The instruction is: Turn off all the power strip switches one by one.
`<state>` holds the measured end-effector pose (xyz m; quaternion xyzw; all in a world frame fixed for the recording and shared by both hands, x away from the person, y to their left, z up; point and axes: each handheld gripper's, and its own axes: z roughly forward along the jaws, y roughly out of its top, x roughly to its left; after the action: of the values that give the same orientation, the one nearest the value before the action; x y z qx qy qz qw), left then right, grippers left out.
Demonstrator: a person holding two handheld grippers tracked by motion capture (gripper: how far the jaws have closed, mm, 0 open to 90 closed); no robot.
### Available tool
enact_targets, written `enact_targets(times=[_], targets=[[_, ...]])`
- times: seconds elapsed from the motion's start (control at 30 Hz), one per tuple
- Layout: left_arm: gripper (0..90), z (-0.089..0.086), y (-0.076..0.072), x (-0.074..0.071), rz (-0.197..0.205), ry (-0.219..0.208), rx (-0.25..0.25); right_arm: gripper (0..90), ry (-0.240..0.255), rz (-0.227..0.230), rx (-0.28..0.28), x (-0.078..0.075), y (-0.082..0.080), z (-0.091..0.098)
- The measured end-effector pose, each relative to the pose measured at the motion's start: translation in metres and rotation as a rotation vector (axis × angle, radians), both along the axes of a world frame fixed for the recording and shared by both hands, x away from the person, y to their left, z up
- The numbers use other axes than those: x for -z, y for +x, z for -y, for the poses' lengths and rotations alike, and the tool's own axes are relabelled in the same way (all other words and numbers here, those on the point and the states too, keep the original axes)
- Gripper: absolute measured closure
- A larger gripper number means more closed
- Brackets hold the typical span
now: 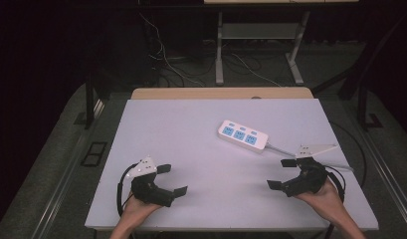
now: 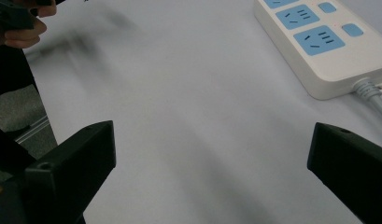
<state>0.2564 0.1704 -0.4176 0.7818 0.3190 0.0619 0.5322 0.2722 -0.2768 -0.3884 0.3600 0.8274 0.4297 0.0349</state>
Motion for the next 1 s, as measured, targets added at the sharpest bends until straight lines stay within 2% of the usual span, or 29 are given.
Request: enact_targets(times=[0.43,0.77,1.0], targets=[[0.0,-0.001,0.0,0.0,0.001,-0.003,-0.004,0.8,-0.016,0.011,-0.024,-0.016,0.018,-0.006],[0.0,-0.001,0.0,0.0,-0.001,-0.005,-0.005,0.8,-0.047,0.017,-0.041,-0.026,0.032,-0.012],[0.0,-0.002,0.001,0.0,0.0,-0.011,-0.006,0.8,-0.054,0.022,-0.045,-0.032,0.047,-0.019]])
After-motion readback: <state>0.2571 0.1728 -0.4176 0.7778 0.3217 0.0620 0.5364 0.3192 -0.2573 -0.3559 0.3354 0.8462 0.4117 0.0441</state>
